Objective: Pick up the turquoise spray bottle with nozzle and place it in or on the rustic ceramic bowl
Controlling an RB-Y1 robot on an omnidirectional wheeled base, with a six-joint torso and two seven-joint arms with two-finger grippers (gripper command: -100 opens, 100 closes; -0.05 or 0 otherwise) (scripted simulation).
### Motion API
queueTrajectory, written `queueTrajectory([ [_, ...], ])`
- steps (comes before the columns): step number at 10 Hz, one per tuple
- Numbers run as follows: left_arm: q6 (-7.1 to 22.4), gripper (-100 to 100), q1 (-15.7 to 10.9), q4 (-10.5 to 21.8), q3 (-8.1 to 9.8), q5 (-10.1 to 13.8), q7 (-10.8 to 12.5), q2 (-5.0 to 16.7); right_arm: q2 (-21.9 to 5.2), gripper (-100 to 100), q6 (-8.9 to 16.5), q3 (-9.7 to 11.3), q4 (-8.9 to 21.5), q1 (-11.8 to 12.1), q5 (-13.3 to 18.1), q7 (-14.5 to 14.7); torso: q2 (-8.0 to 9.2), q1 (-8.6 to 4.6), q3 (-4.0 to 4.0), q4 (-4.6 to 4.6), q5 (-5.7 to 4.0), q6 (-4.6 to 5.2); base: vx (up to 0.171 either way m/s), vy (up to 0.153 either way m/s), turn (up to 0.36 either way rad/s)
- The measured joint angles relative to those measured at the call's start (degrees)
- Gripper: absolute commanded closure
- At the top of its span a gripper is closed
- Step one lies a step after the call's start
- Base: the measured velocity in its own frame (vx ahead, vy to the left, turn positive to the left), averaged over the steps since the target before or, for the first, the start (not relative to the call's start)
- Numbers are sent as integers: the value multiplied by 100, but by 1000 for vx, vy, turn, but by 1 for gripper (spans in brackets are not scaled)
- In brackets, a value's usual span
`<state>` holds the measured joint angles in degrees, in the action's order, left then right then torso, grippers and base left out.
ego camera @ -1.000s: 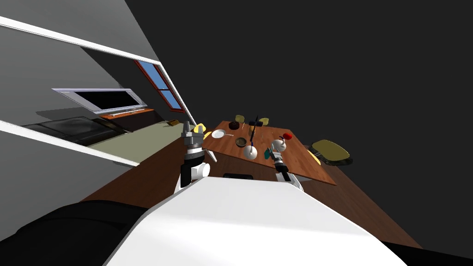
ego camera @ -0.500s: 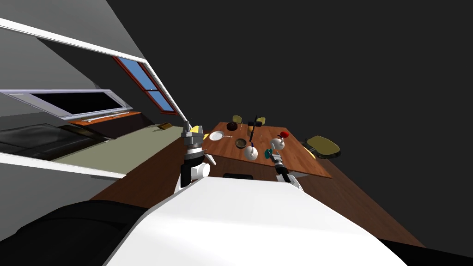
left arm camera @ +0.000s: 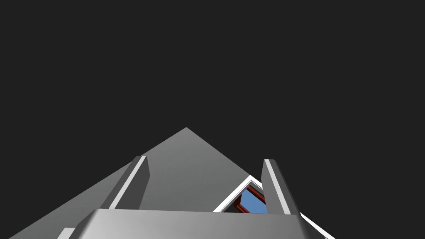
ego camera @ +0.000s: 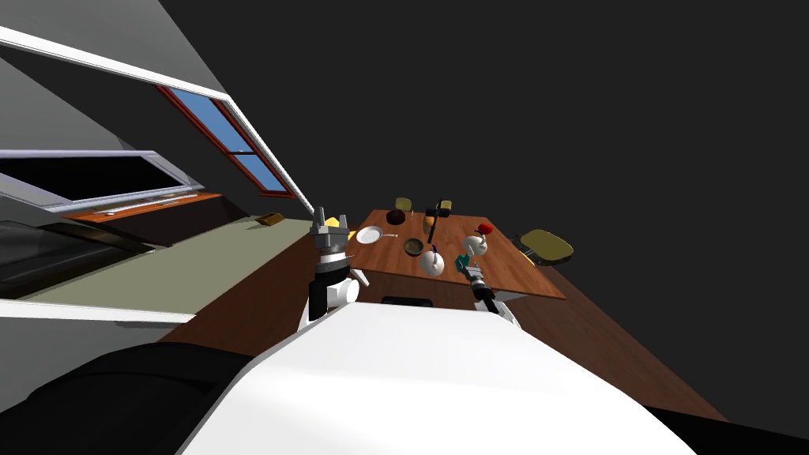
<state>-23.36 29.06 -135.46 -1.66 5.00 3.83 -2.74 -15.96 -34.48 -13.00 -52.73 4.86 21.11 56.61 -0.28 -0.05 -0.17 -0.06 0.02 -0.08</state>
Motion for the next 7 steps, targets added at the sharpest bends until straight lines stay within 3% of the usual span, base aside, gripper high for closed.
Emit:
queueTrajectory([
  [1, 0, 0, 0, 0, 0, 0, 0, 0, 1, -100, 1, 0, -2, 0, 0, -1, 5, -11, 3, 1, -3, 1, 0, 0, 0],
  [2, 0, 0, 0, 0, 0, 0, 0, 0, 1, 100, 0, 0, -2, 0, 0, -1, 7, -14, 4, 2, -4, 1, 0, 0, 0],
  [6, 0, 0, 0, 0, 0, 0, 0, 0, -1, 100, 2, -2, -2, 0, -1, 0, 8, -16, 5, 1, -6, -2, 0, 0, 0],
  [7, 0, 0, 0, 0, 0, 0, 0, 0, 0, 0, 2, -2, -2, 0, -1, 0, 9, -16, 5, 2, -5, -1, 0, 0, 0],
])
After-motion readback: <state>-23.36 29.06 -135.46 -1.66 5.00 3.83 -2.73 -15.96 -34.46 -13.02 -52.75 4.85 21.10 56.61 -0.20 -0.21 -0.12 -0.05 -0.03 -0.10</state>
